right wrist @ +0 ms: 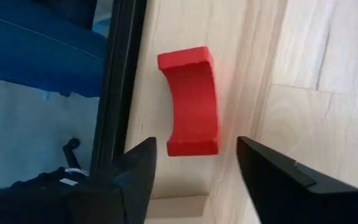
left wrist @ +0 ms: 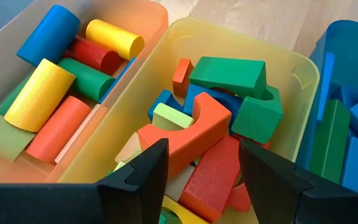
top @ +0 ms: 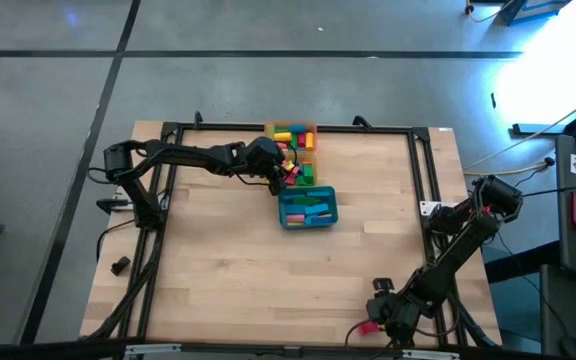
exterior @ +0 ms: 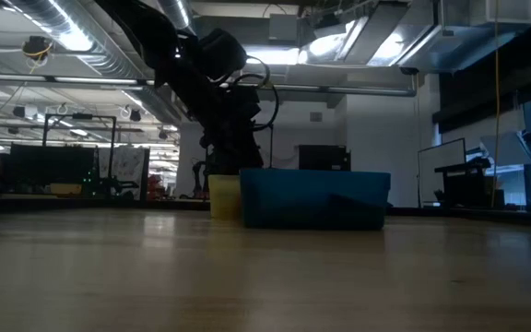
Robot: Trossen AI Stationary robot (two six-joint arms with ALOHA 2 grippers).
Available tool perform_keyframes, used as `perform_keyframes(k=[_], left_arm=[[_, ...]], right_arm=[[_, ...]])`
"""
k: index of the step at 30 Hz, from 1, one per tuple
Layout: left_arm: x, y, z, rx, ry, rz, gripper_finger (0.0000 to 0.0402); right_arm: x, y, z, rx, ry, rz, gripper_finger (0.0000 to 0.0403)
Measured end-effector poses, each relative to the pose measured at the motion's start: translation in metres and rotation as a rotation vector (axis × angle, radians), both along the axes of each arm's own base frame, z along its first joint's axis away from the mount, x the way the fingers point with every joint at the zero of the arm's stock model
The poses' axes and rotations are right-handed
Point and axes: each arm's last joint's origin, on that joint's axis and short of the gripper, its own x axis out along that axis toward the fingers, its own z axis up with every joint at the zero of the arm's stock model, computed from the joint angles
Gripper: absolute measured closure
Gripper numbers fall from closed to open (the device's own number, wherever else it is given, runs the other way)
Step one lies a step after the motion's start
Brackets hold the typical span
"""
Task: Sort blocks by size
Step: Put the red arch block into the yellow bin
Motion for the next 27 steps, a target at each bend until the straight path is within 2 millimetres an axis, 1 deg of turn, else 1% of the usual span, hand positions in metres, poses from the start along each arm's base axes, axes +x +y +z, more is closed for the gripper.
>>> perform_keyframes(k=[6, 11, 17, 20, 27], left_arm=[[0.000, 0.000, 0.000, 0.000, 0.000, 0.000, 0.0221], [0.000, 0.000, 0.000, 0.000, 0.001, 0.000, 0.0221], [0.000, 0.000, 0.000, 0.000, 0.000, 0.000, 0.0221], [0.000, 0.000, 0.000, 0.000, 0.000, 0.000, 0.0221], [0.000, 0.000, 0.001, 0.001, -0.003, 0.000, 0.0221]], right_arm=[[0.001, 0.000, -0.002, -0.019, -0.021, 0.011, 0.0182], [0.004, 0.006, -0.015, -0.009, -0.001, 0.024, 0.0182], [0.006, 0.008, -0.026, -0.037, 0.010, 0.009, 0.0182], [0.007, 0.008, -0.027, -0.046, 0.003, -0.020, 0.0182], [0.007, 0.008, -0.027, -0.053, -0.005, -0.028, 0.0182]])
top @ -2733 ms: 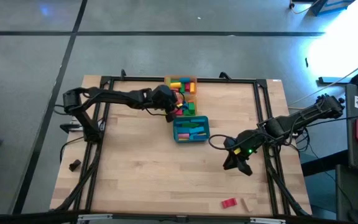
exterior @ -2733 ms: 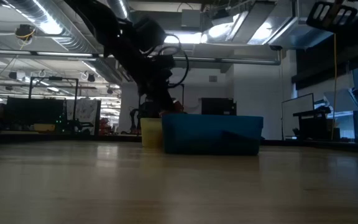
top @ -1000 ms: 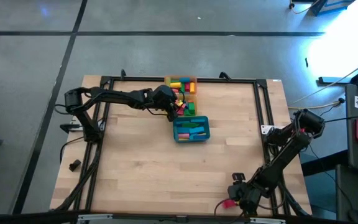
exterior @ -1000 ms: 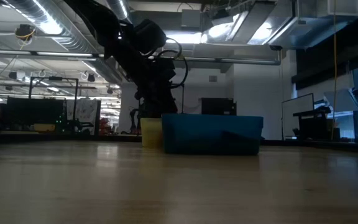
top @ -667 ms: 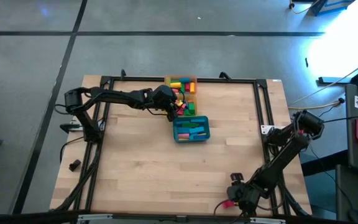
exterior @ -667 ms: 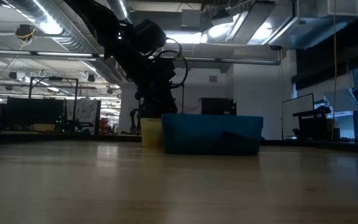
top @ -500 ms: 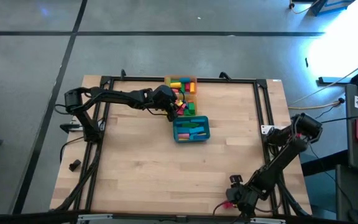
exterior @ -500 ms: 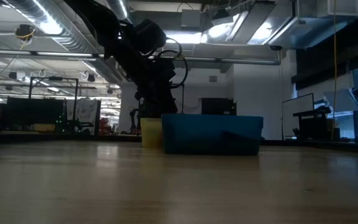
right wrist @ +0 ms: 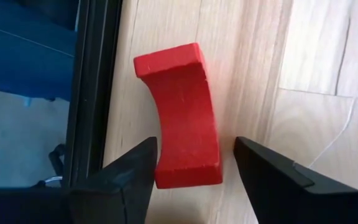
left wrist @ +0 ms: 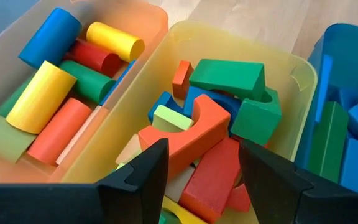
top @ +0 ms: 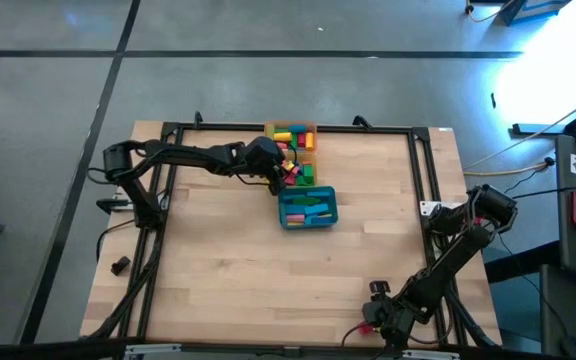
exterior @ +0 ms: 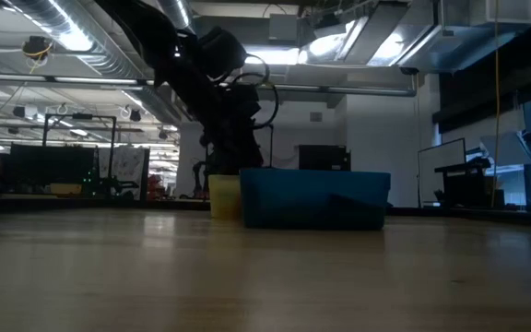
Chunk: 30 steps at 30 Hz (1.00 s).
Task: Sort blocks by size
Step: Put the red arch block into the yellow bin
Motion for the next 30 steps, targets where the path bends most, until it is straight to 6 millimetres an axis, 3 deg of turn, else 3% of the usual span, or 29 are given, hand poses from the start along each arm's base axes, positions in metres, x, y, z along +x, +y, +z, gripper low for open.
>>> perform_keyframes(k=[4, 10, 18, 23, 30], left_arm=[[-0.002, -0.001, 0.009, 0.008, -0.026, -0.002, 0.0221], [-0.006, -0.008, 0.028, 0.024, -0.080, -0.015, 0.0221], [-0.017, -0.027, 0.060, 0.057, -0.147, -0.074, 0.0221], [-0.041, -0.042, 0.084, 0.053, -0.134, -0.102, 0.0221], [-0.086, -0.074, 0.113, 0.075, -0.063, -0.219, 0.0221]], right_arm=[[0.000, 0.000, 0.000, -0.003, 0.000, -0.001, 0.0197], [0.000, -0.001, 0.000, -0.008, -0.005, -0.006, 0.0260], [0.010, -0.004, 0.001, -0.007, -0.063, -0.055, 0.0261], [0.030, -0.020, 0.001, -0.031, -0.098, -0.122, 0.0246], [0.066, -0.054, 0.004, -0.100, -0.158, -0.143, 0.0261]])
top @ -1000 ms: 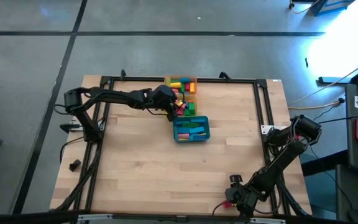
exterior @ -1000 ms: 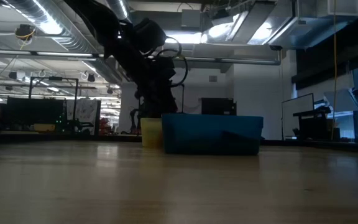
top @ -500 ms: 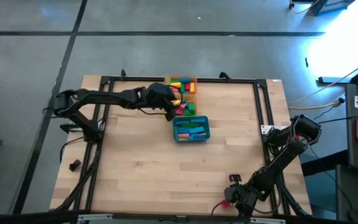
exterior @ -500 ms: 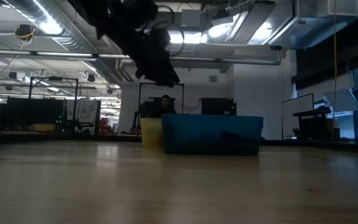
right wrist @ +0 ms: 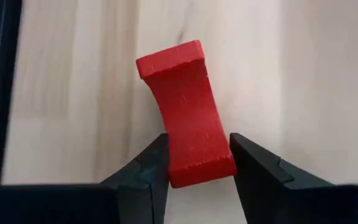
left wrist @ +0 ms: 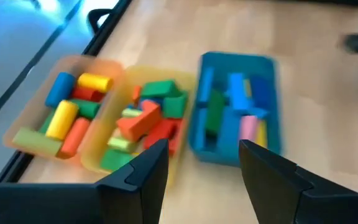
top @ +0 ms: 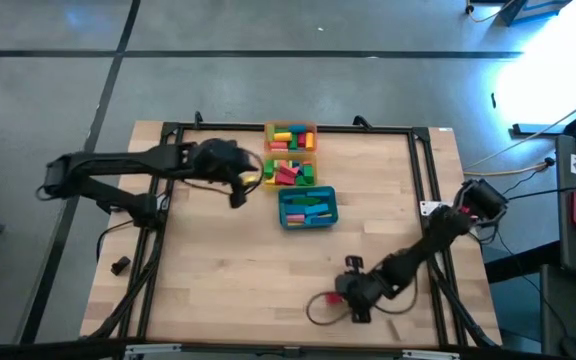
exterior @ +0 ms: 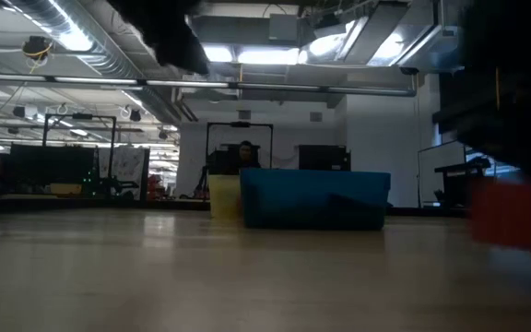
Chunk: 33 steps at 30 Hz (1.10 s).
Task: Sort blocks by size
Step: Put the red arch block into the yellow bin
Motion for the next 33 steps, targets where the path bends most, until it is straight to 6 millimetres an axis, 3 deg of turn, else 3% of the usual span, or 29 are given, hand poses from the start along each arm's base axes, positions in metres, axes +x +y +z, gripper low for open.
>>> perform_keyframes(k=[4, 8, 14, 18, 22, 33], left_arm=[[-0.029, -0.021, 0.001, -0.001, -0.069, -0.063, 0.0221], [-0.063, -0.034, -0.015, -0.048, -0.124, -0.080, 0.0221], [-0.104, -0.043, -0.039, -0.121, -0.307, -0.085, 0.0221], [-0.124, -0.045, -0.050, -0.158, -0.378, -0.086, 0.0221], [-0.136, -0.045, -0.057, -0.133, -0.469, -0.108, 0.0221], [-0.144, -0.045, -0.096, -0.060, -0.728, -0.147, 0.0221]], right_arm=[[0.027, -0.020, 0.013, -0.038, -0.063, 0.027, 0.0253], [0.059, -0.044, 0.034, -0.096, -0.155, 0.071, 0.0252], [0.102, -0.098, 0.070, -0.229, -0.286, 0.109, 0.0251], [0.121, -0.140, 0.090, -0.299, -0.337, 0.069, 0.0247], [0.128, -0.179, 0.100, -0.363, -0.333, 0.027, 0.0246], [0.120, -0.269, 0.098, -0.416, -0.247, -0.172, 0.0245]])
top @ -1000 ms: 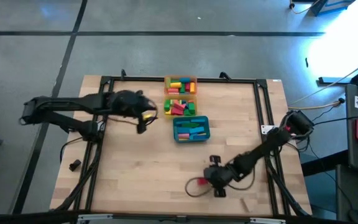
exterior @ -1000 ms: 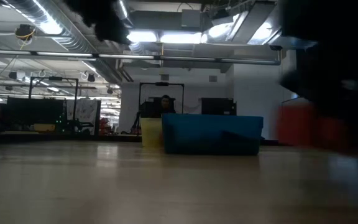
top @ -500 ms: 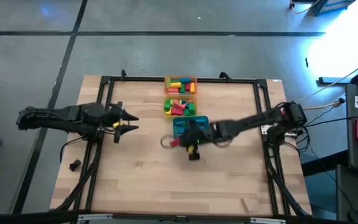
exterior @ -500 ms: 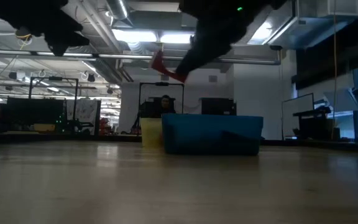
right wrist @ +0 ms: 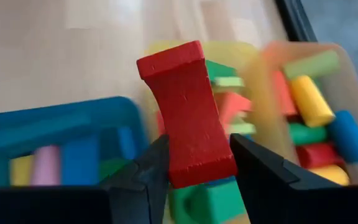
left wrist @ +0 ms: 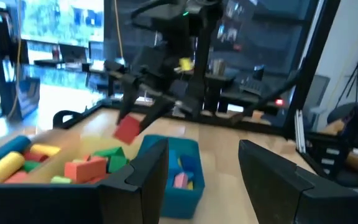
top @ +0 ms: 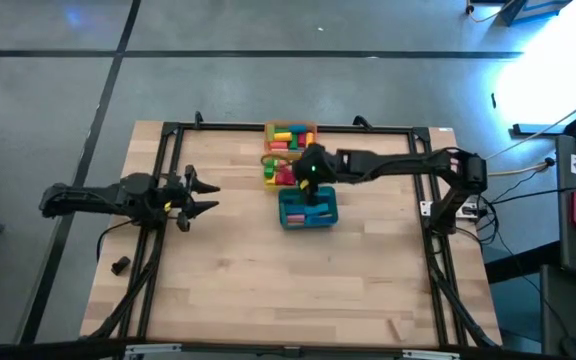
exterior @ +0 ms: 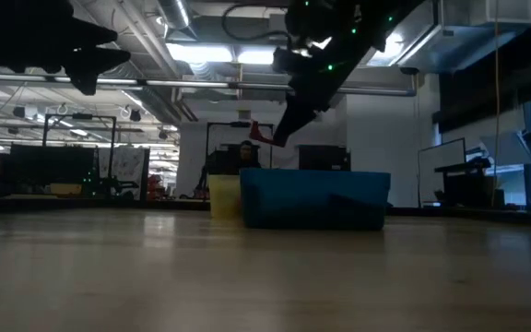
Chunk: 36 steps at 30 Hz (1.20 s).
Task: Sort blocks by size
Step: Put the red arch block into the yellow bin
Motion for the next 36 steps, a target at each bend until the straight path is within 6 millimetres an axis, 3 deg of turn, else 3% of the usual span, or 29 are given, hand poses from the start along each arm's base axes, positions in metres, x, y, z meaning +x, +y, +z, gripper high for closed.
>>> perform_keyframes(k=[5, 11, 15, 27, 36], left_arm=[[-0.002, 0.000, -0.016, 0.020, -0.048, 0.001, 0.0221], [-0.003, 0.000, -0.028, 0.024, -0.054, 0.002, 0.0221], [-0.001, 0.000, -0.035, 0.018, -0.026, 0.002, 0.0221], [-0.002, 0.000, -0.030, 0.048, -0.075, 0.005, 0.0221], [-0.001, 0.000, -0.039, 0.041, 0.021, -0.001, 0.0221]], right_arm=[[-0.006, -0.026, 0.000, 0.003, 0.000, -0.069, 0.0245], [-0.009, -0.039, 0.000, 0.011, -0.002, -0.102, 0.0244], [-0.009, -0.040, 0.001, 0.008, -0.012, -0.102, 0.0244], [-0.010, -0.040, 0.000, 0.004, 0.002, -0.143, 0.0244], [-0.010, -0.040, 0.000, -0.006, 0.002, -0.152, 0.0233]])
